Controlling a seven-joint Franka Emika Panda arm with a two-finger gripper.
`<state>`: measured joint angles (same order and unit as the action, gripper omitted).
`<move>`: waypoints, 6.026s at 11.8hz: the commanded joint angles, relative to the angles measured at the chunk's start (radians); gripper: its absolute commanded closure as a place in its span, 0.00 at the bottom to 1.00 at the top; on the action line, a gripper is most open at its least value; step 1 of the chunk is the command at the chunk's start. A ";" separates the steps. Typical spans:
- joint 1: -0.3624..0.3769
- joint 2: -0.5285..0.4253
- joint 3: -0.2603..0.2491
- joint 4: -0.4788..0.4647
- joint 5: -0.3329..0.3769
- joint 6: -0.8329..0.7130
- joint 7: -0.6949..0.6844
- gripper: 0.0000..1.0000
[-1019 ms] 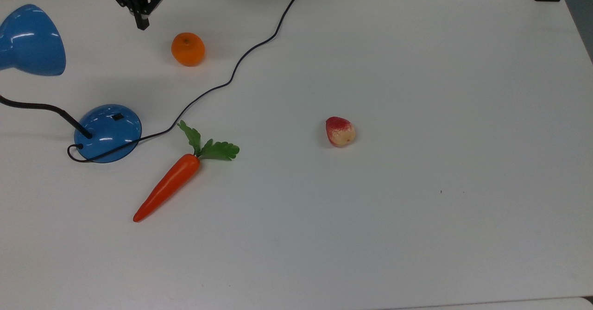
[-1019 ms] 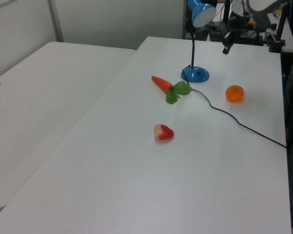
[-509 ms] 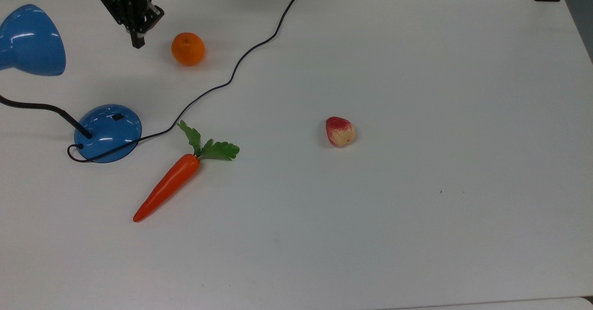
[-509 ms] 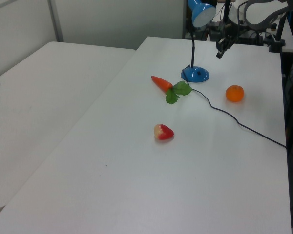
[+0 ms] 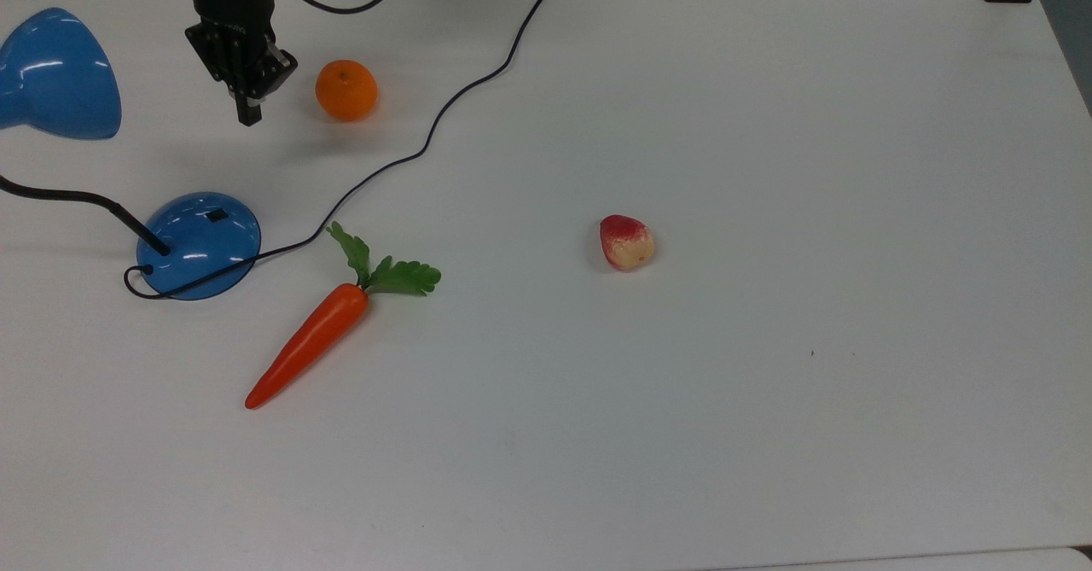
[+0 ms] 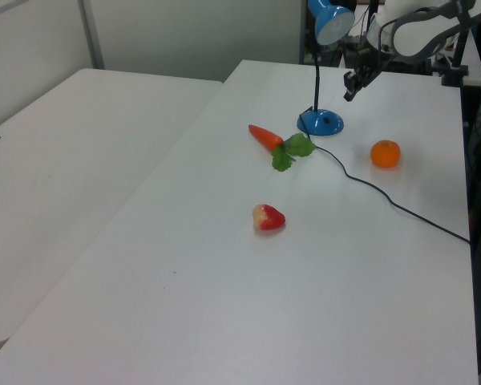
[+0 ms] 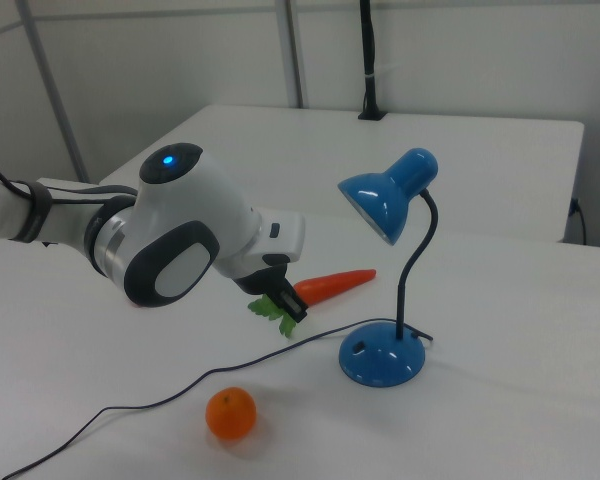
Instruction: Turn on desk lamp
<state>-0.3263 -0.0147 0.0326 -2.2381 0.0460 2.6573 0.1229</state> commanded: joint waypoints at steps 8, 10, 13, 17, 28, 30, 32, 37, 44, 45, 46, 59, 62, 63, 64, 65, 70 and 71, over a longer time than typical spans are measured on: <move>-0.014 0.122 0.013 0.051 0.017 0.133 0.057 1.00; -0.020 0.148 0.013 0.052 0.017 0.182 0.061 1.00; -0.022 0.209 0.019 0.115 0.015 0.197 0.115 1.00; -0.023 0.269 0.021 0.162 0.015 0.204 0.123 1.00; -0.030 0.351 0.021 0.203 0.011 0.260 0.159 1.00; -0.031 0.357 0.021 0.201 0.012 0.268 0.175 1.00; -0.045 0.360 0.021 0.199 0.014 0.273 0.182 1.00; -0.059 0.354 0.021 0.192 0.017 0.273 0.190 1.00; -0.066 0.351 0.020 0.175 0.020 0.279 0.190 1.00; -0.066 0.349 0.020 0.170 0.020 0.280 0.190 1.00; -0.066 0.351 0.020 0.170 0.023 0.280 0.190 1.00; -0.071 0.355 0.020 0.153 0.049 0.329 0.190 1.00; -0.066 0.341 0.021 0.153 0.049 0.323 0.192 1.00; -0.063 0.338 0.021 0.153 0.051 0.322 0.192 1.00; -0.062 0.337 0.021 0.152 0.051 0.320 0.195 1.00; -0.060 0.332 0.021 0.146 0.049 0.319 0.207 1.00; -0.040 0.317 0.021 0.132 0.051 0.311 0.210 1.00; -0.039 0.308 0.021 0.117 0.051 0.308 0.210 1.00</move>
<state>-0.3839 0.3500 0.0529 -2.0556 0.0777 2.9572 0.3204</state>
